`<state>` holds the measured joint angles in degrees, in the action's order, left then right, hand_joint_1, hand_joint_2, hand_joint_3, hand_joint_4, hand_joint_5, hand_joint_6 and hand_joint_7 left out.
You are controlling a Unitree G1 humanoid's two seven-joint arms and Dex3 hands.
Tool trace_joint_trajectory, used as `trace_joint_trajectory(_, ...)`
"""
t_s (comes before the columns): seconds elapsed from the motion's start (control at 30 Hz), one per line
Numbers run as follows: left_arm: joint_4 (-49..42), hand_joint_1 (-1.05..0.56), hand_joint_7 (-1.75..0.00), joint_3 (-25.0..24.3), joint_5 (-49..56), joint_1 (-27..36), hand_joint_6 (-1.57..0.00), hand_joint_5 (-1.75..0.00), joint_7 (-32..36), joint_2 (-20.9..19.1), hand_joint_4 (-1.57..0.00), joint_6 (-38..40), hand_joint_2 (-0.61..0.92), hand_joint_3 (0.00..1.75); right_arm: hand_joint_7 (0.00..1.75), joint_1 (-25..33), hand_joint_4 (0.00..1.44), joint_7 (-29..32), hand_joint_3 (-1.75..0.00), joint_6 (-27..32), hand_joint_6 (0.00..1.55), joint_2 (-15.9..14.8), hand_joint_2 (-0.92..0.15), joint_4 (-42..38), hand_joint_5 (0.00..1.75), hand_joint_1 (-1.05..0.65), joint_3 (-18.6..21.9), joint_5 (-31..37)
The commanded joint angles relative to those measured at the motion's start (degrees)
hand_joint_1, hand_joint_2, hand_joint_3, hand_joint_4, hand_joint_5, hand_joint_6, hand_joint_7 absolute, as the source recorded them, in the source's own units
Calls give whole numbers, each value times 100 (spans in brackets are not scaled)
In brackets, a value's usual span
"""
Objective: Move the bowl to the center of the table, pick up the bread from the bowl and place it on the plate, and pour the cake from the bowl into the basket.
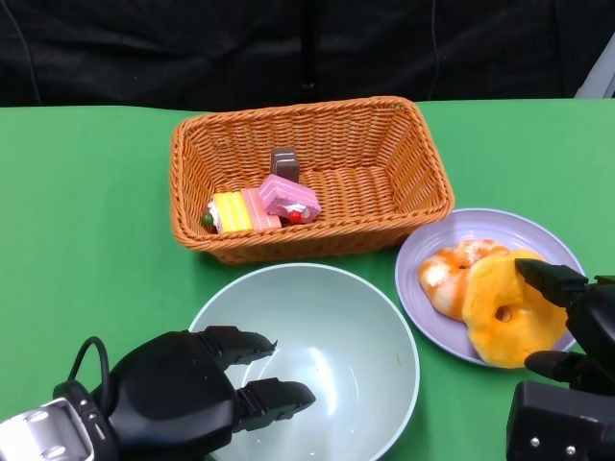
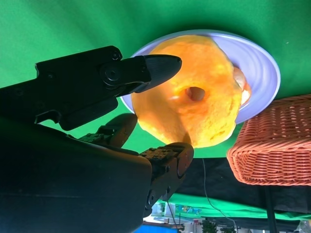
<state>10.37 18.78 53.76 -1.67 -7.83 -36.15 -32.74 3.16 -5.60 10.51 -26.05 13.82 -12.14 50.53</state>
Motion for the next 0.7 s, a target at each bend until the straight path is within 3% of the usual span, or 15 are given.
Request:
trace_joint_trajectory(0.03, 27, -79, -2, -56, -7, 59, -40, -3, -7, -112, -37, 35, 92, 10, 2, 101, 46, 38, -23, 30, 23, 22, -92, 182, 30, -60, 146, -65)
trace_joint_trajectory(0.1, 48, -79, -1, -71, 19, 69, -40, -3, 7, -108, -37, 65, 92, 10, 1, 182, 56, 17, -21, 68, 15, 77, -92, 376, 36, -58, 219, -127)
trace_joint_trajectory(0.2, 89, -79, -1, -107, 46, 100, -40, -4, 77, -103, -38, 99, 92, 10, 0, 313, 50, -62, -20, 118, 12, 139, -92, 681, 33, -56, 310, -170)
trace_joint_trajectory(0.23, 100, -79, 0, -143, 66, 124, -37, -3, 186, -98, -36, 87, 92, 10, 0, 383, 37, -70, -20, 114, 12, 162, -92, 828, 27, -56, 356, -205)
trace_joint_trajectory(0.33, 162, -81, 0, -323, -102, 213, -33, -2, 414, -90, -34, 14, 92, 10, 1, 605, 23, -77, -20, 104, 13, 258, -92, 1259, 22, -55, 517, -383)
trace_joint_trajectory(0.53, 616, -88, 0, -758, -882, 504, -24, 0, 184, -94, -27, 107, 92, 14, 1, 952, 15, -80, -19, 55, 12, 409, -92, 1798, 22, -58, 733, -556)
trace_joint_trajectory(0.7, 971, -91, -1, -1054, -1531, 727, -22, -1, -12, -41, -25, 161, 92, 18, 0, 1093, 0, -68, -17, -35, 9, 496, -92, 2002, 51, -59, 825, -708)
